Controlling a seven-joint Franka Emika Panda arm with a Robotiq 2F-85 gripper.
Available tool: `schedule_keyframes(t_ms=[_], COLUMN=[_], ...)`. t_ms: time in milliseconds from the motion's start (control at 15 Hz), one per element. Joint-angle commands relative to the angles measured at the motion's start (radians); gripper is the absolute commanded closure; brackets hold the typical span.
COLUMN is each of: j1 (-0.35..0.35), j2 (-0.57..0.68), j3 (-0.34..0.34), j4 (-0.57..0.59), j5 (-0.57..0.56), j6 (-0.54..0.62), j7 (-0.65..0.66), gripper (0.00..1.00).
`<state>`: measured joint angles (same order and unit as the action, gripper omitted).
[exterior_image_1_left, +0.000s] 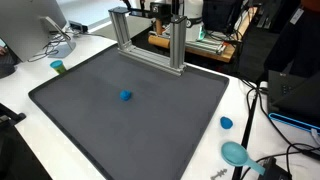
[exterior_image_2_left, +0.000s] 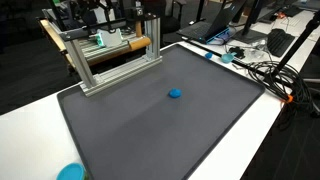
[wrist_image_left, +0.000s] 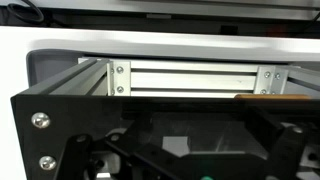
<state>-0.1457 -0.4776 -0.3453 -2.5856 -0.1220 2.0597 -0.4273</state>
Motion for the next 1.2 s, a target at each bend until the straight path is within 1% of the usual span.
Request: schedule_keyframes(t_ms=[0, 400, 533, 800, 933, 1067, 1133], j1=[-0.016, -0.016, -0.033, -0.051, -0.056, -0.036, -0.014], j2=[0.002, 0.002, -0.022, -0.165, -0.214, -0.253, -0.261], j3=[0.015, 0.015, 0.072, 0.217, 0.282, 0.322, 0.341], j4=[0.001, 0.001, -0.003, -0.020, -0.013, -0.006, -0.012], j5=[0.008, 0.008, 0.014, -0.028, -0.054, -0.042, -0.028], j6=[-0.001, -0.001, 0.021, -0.005, -0.010, -0.045, -0.068], j7=[-0.006, -0.006, 0.157, 0.417, 0.505, 0.551, 0.553], gripper=[0.00, 0.00, 0.00, 0.00, 0.00, 0.00, 0.00])
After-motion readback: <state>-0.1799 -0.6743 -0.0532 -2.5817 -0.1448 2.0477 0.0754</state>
